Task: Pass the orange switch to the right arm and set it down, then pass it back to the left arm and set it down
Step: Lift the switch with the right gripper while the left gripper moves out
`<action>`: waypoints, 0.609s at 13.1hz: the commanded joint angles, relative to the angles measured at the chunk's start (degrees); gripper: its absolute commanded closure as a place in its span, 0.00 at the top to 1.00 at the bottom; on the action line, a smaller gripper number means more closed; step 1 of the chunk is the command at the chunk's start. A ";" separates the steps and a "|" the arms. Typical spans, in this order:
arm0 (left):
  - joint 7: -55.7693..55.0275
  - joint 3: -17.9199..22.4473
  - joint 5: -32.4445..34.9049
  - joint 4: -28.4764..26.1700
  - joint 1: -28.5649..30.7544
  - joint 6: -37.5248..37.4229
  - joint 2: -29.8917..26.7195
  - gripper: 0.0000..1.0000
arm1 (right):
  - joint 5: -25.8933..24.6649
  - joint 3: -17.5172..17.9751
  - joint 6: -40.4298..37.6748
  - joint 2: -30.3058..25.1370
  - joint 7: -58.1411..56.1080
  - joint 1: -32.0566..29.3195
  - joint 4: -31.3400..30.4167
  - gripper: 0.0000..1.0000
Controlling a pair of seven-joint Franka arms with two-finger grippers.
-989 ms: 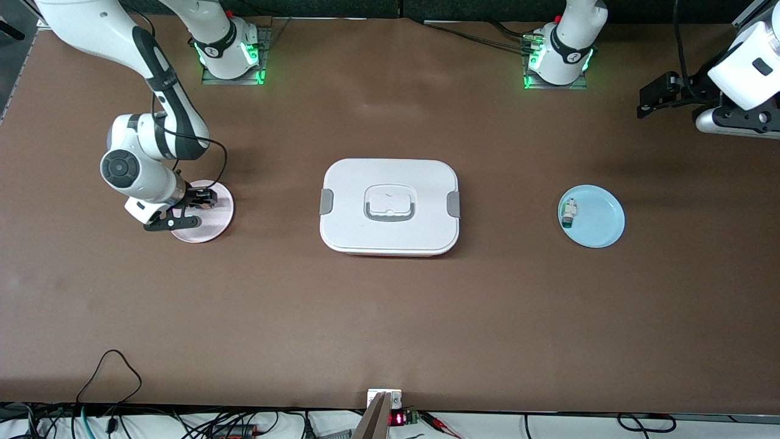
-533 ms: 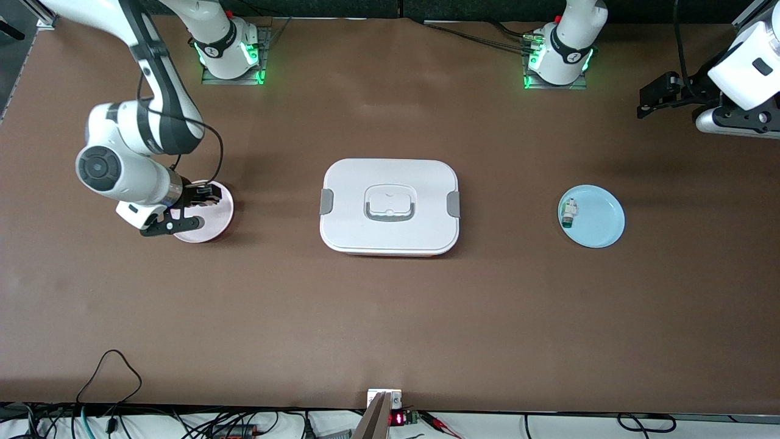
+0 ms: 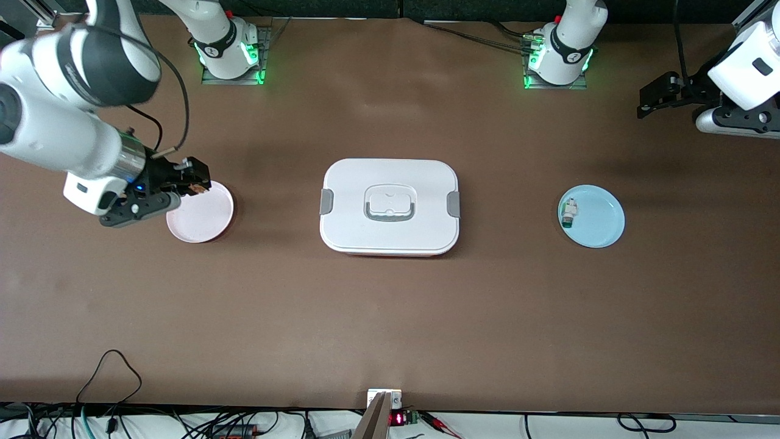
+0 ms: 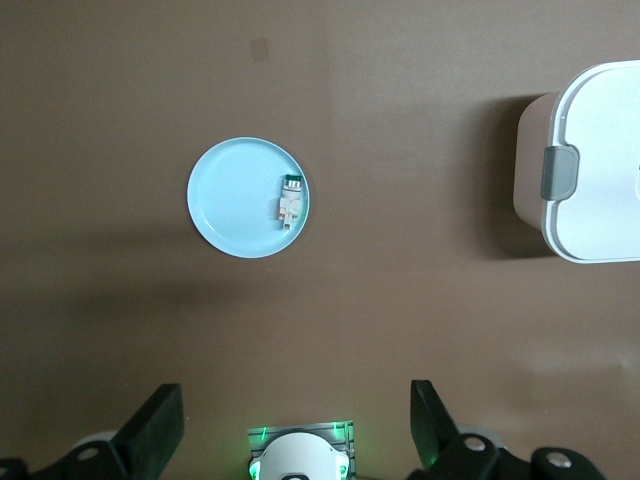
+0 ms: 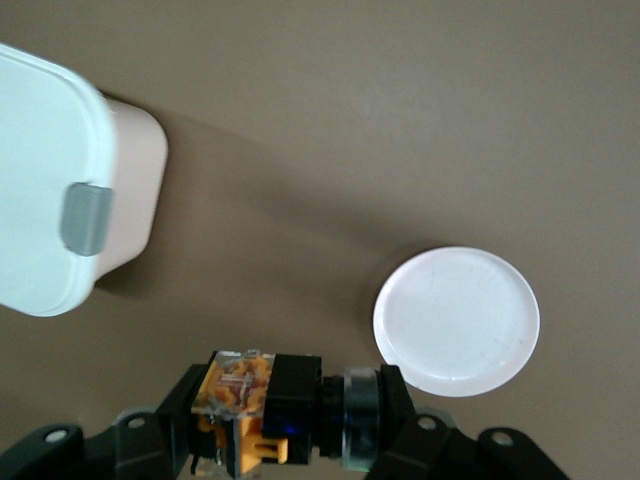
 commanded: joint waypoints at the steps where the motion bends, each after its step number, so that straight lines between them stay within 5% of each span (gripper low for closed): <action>1: 0.38 0.03 0.17 -0.16 0.16 -1.98 -0.23 1.00 | 1.16 4.20 -1.19 -3.11 -5.33 -0.20 1.94 0.32; 8: 0.38 -0.41 -0.44 1.86 -0.02 -8.58 5.04 1.00 | 13.53 11.59 7.59 -4.53 -24.14 0.85 5.37 0.31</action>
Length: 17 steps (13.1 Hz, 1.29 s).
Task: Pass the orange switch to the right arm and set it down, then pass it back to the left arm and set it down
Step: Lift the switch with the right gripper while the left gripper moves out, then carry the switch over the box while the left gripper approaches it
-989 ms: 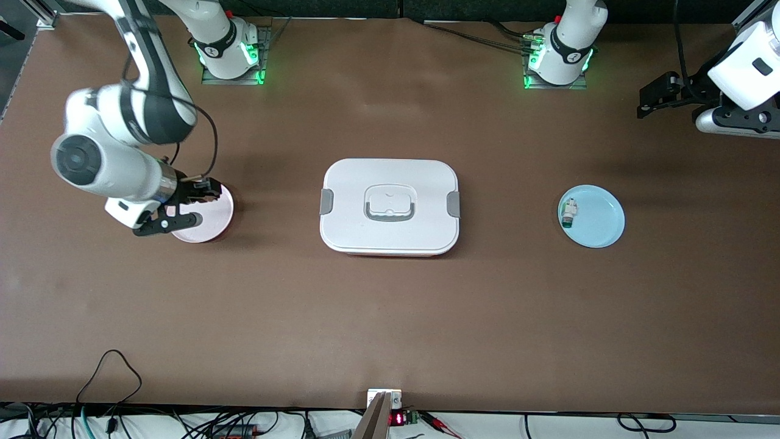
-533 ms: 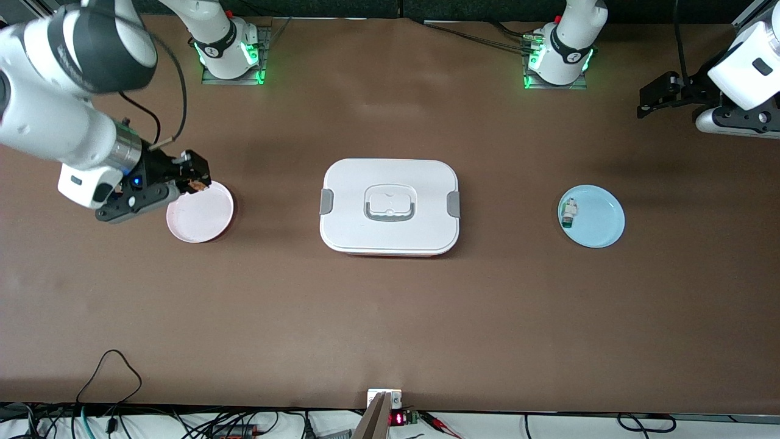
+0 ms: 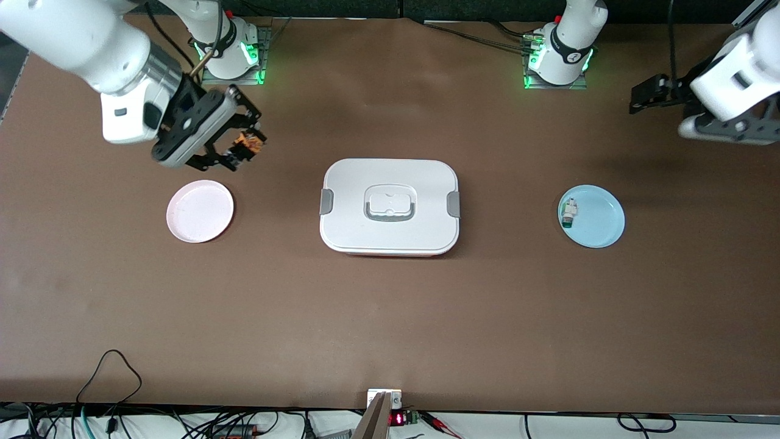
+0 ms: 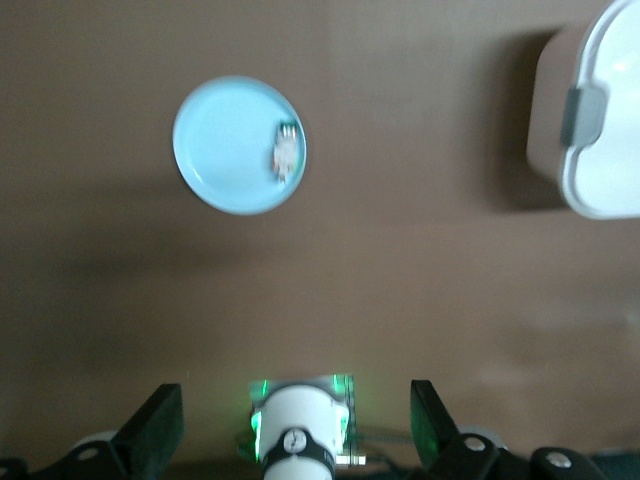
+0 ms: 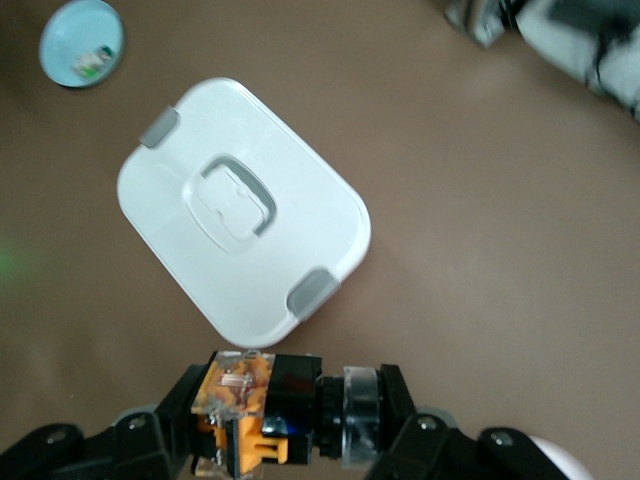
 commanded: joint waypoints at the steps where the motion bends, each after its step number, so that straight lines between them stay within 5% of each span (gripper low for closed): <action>1: 0.20 0.01 -2.85 2.07 0.68 -3.18 2.25 1.00 | 6.92 1.53 2.35 0.43 -7.86 -0.21 0.60 0.30; 4: -0.24 0.46 -18.98 1.71 6.55 -7.91 4.52 1.00 | 12.48 2.14 7.34 1.13 -14.34 1.46 0.59 0.30; 7: -0.24 0.46 -32.73 0.58 12.01 -11.88 8.13 1.00 | 26.87 2.32 8.24 4.12 -28.22 1.64 0.24 0.30; 9: 0.20 0.46 -40.80 -1.70 13.95 -12.41 9.98 1.00 | 29.97 2.32 8.41 5.44 -33.51 1.38 0.15 0.30; 14: -0.85 -0.25 -58.75 -11.10 13.79 -6.98 10.51 1.00 | 48.67 1.97 8.15 11.06 -54.50 1.02 0.07 0.31; 17: -6.01 -4.54 -64.39 -13.40 13.25 -0.05 10.08 1.00 | 55.97 1.97 7.89 13.87 -60.41 1.46 0.07 0.31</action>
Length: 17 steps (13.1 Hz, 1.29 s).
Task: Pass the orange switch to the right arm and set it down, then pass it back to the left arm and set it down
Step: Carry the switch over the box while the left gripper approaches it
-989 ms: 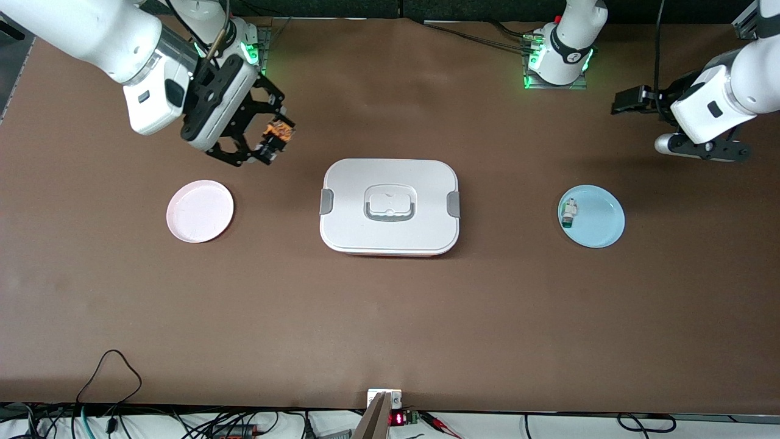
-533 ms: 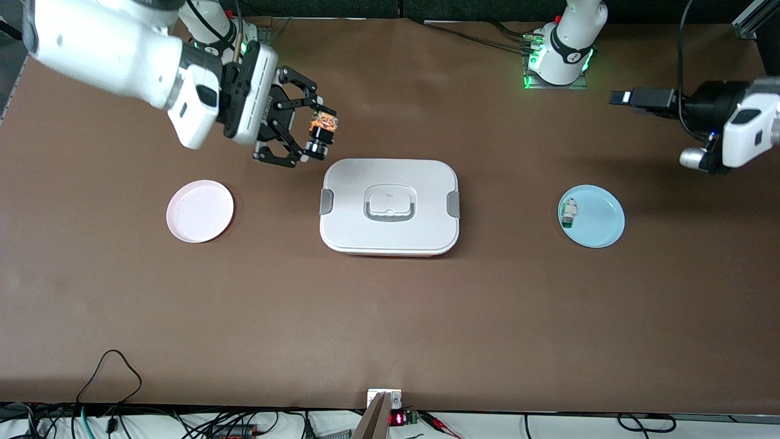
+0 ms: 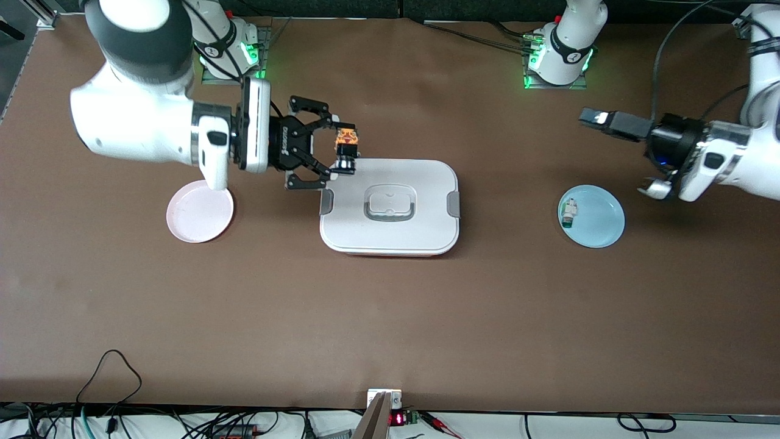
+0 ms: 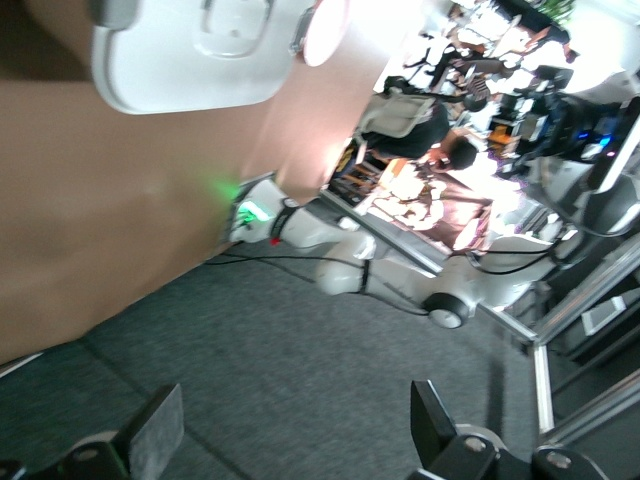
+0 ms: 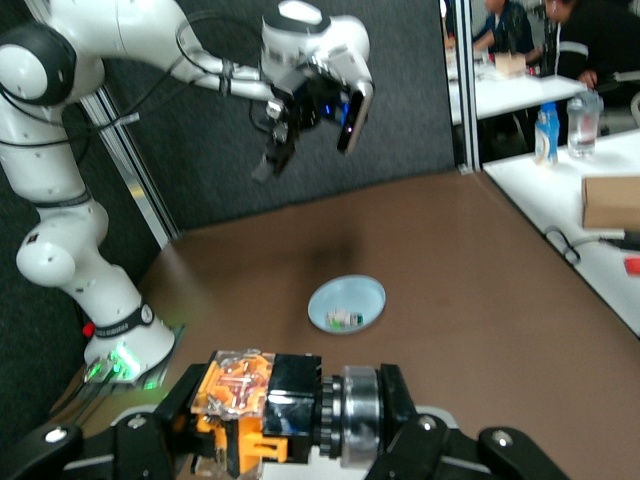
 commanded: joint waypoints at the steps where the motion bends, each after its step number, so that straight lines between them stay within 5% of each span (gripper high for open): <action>1: -6.69 -4.53 -3.52 -2.20 -0.16 6.97 -2.34 1.00 | 8.21 0.20 -0.36 2.39 -5.68 0.50 0.41 0.31; 7: -12.34 -16.57 -14.41 -6.42 -0.16 26.22 -3.49 1.00 | 23.70 0.20 1.66 6.35 -7.81 6.99 0.76 0.34; 14: -18.49 -28.27 -20.31 -6.16 -0.25 45.12 -3.14 1.00 | 23.63 0.20 9.40 6.71 -7.81 10.17 1.11 0.33; 17: -17.89 -29.69 -20.31 -5.81 -0.51 49.28 -2.61 1.00 | 23.63 0.20 9.75 6.71 -7.89 10.25 1.11 0.33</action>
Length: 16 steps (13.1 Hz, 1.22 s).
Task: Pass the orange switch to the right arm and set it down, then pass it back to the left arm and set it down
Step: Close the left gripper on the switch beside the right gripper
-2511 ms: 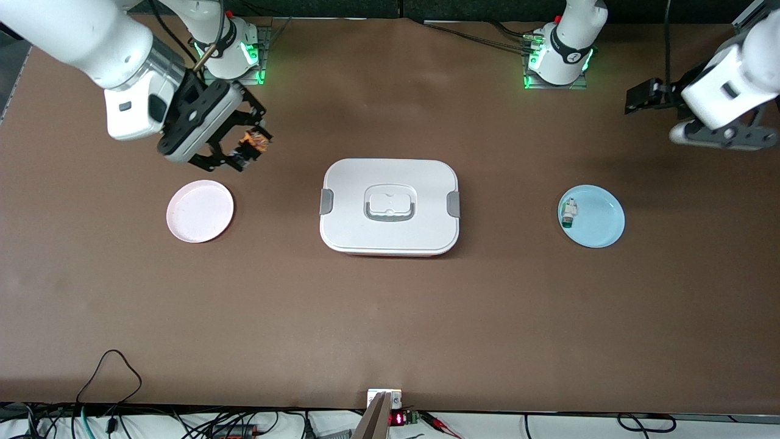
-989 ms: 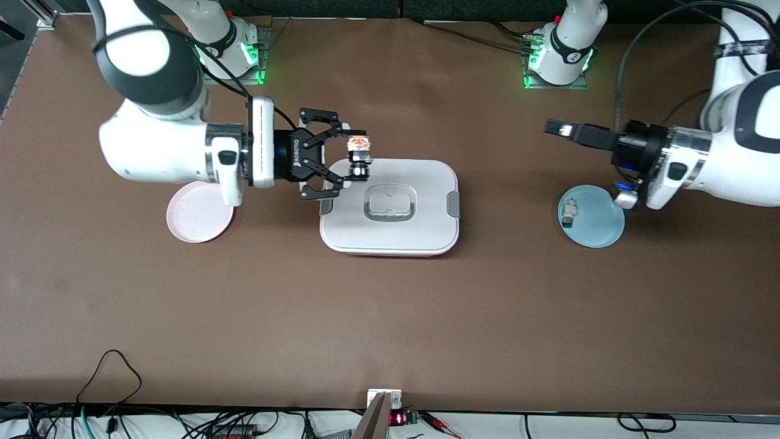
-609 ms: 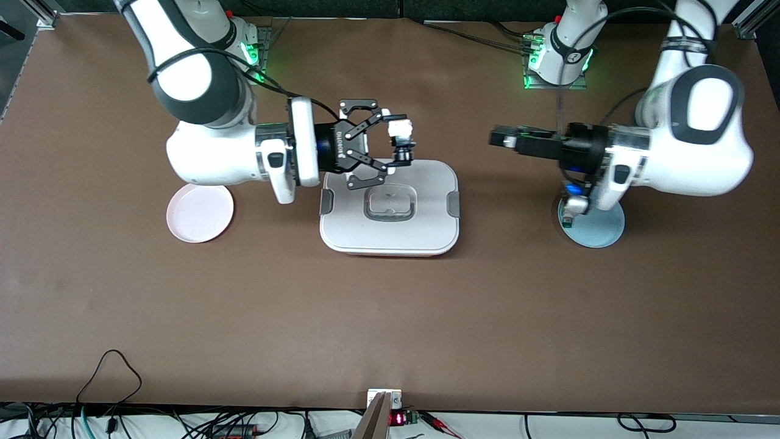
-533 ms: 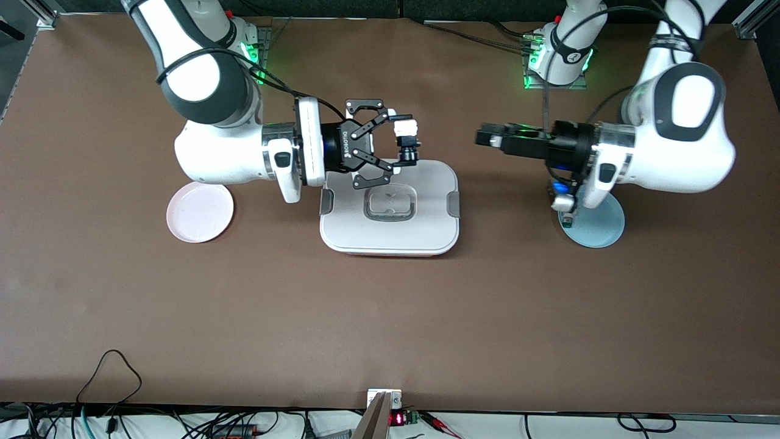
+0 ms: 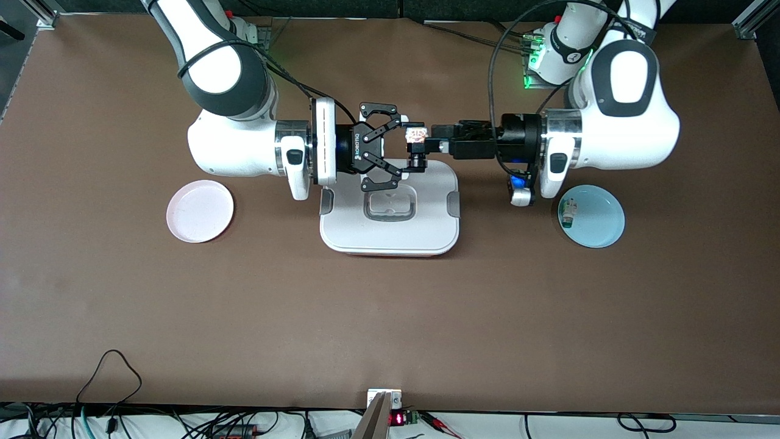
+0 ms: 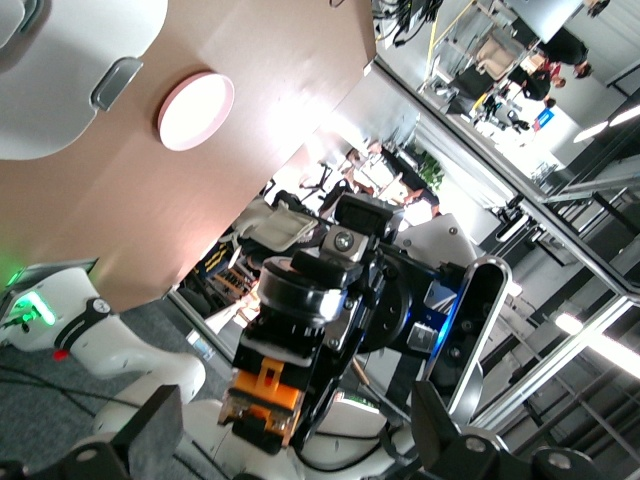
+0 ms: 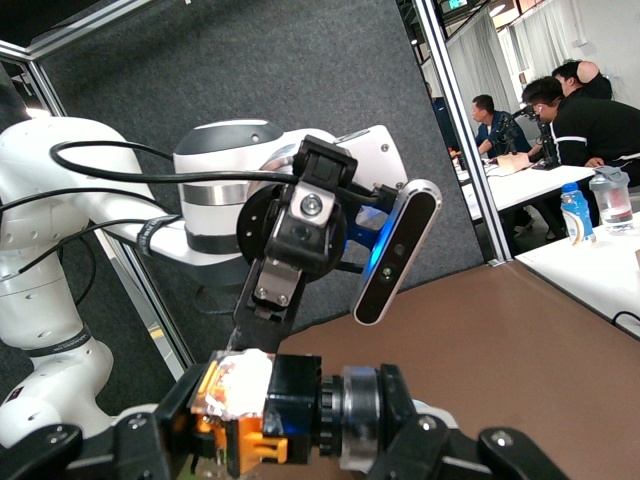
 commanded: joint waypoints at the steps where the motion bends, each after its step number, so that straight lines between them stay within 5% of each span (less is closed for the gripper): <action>1: 0.57 -0.71 -1.66 -0.75 0.38 1.51 -0.84 1.00 | 1.51 -0.05 0.82 0.46 -1.10 0.43 0.96 0.33; 7: 3.20 -0.89 -1.13 -0.75 -3.40 8.71 -0.84 0.88 | 1.33 -0.05 2.05 0.20 -2.07 0.60 0.78 0.33; 16: 5.05 -0.36 -0.52 -0.93 -2.44 4.06 -0.84 0.74 | 1.60 -0.13 4.43 -0.07 -2.07 1.66 0.78 0.33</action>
